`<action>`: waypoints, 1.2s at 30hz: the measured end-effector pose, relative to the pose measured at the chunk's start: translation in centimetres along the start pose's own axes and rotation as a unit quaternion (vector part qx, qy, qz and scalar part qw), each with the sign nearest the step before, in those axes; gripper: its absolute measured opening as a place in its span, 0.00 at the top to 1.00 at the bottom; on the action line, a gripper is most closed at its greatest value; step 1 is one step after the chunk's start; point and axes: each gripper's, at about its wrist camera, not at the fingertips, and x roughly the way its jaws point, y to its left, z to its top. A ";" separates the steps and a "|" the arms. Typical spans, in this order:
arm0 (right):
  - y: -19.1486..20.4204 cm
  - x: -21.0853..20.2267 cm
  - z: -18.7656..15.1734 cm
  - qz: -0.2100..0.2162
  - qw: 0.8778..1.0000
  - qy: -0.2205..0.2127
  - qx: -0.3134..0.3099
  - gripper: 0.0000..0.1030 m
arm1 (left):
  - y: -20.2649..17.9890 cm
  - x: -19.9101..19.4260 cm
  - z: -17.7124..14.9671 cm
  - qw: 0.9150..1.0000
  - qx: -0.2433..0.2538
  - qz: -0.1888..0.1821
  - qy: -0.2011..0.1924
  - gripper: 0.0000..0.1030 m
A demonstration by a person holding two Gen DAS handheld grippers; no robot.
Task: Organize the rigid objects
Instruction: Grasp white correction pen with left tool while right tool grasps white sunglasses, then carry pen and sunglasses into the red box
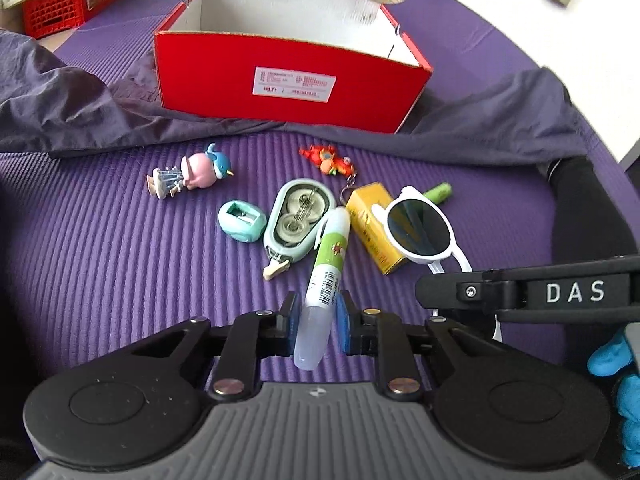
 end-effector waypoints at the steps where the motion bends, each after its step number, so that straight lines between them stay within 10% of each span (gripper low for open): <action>1: -0.2 -0.4 0.1 0.004 1.000 -0.003 0.005 0.69 | 0.0 -0.2 0.2 1.000 -0.004 -0.003 -0.002 0.82; 36: 0.8 -7.3 10.0 -0.025 0.994 -0.100 -0.024 0.69 | -1.0 -7.7 14.5 0.994 0.011 0.006 -0.106 0.85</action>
